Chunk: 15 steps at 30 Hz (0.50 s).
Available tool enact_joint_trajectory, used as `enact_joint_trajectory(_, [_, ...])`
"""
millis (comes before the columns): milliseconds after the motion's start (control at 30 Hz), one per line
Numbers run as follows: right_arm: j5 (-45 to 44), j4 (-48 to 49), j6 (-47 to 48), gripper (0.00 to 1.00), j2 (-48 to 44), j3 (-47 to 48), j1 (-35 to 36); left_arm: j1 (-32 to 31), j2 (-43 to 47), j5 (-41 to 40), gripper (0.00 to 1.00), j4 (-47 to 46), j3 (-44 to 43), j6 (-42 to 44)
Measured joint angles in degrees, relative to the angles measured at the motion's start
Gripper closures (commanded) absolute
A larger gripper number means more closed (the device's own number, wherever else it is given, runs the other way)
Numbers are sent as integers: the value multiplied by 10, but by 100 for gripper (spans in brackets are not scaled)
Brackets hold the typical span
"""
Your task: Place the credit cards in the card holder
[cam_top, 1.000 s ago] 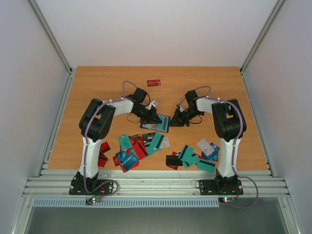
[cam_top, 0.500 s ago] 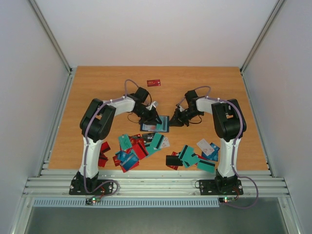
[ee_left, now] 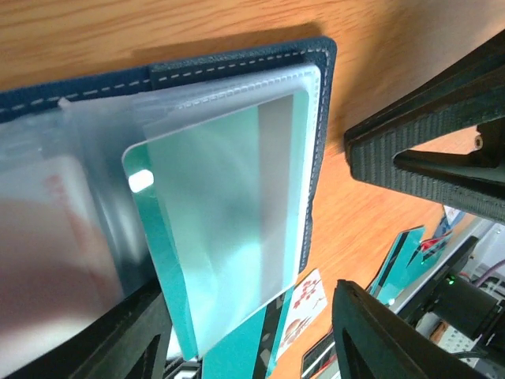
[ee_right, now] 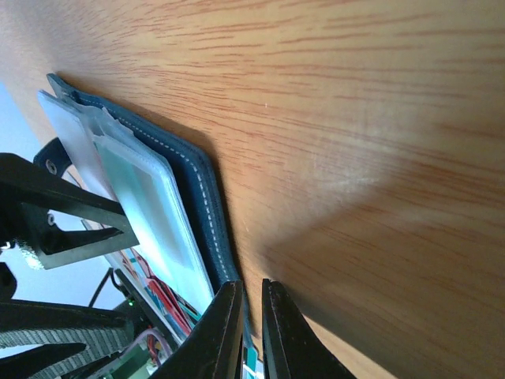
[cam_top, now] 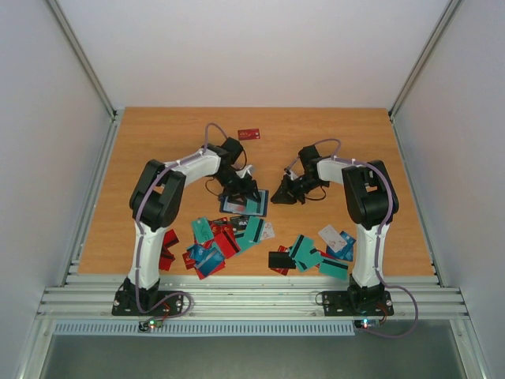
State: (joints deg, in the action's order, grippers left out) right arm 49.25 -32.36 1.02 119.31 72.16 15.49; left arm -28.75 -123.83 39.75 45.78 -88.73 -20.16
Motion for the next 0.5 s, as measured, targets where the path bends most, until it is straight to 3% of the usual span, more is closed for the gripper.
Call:
enact_joint_trajectory(133, [0,0,-1,91,0,0,0,0,11,-32,32,44,-14,9])
enact_joint_trajectory(333, [-1,0,-1,91,-9,0,0,0,46,-62,12,89,-17,16])
enact_joint_trajectory(500, [-3,0,-2,90,-19,-1,0,0,85,-112,26,122,-18,28])
